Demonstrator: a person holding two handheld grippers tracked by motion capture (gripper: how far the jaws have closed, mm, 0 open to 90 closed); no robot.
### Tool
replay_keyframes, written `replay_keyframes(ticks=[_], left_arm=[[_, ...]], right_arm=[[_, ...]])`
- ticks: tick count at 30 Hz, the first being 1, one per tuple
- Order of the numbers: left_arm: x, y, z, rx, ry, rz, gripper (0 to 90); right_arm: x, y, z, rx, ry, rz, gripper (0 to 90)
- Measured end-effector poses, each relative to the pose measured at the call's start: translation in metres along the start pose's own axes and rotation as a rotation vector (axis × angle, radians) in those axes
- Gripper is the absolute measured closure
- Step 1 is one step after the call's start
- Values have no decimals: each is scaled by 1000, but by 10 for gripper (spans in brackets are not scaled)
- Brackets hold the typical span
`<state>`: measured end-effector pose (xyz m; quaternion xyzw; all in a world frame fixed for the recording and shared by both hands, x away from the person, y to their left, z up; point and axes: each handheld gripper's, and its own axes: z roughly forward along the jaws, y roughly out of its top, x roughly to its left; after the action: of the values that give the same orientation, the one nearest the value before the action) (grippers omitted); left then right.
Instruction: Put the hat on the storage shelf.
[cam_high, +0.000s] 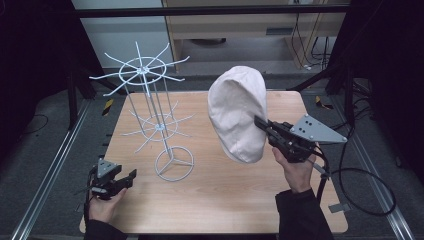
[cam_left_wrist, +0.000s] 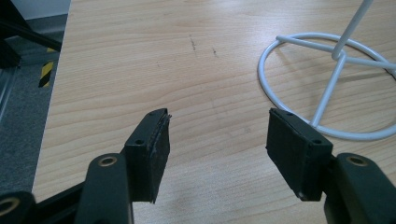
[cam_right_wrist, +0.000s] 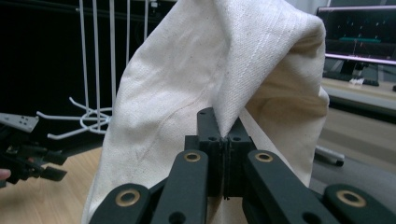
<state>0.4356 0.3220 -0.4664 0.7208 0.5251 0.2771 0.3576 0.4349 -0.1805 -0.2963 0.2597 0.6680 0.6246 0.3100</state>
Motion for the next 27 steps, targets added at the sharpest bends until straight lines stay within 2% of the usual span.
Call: replay_keyframes(ticks=[11, 27], left_arm=[[0, 0, 0, 2, 3, 1, 391], [0, 0, 0, 5, 2, 3, 392]], right_arm=[[10, 38, -2, -92, -14, -44, 890], [34, 78, 10, -178, 32, -95, 890]])
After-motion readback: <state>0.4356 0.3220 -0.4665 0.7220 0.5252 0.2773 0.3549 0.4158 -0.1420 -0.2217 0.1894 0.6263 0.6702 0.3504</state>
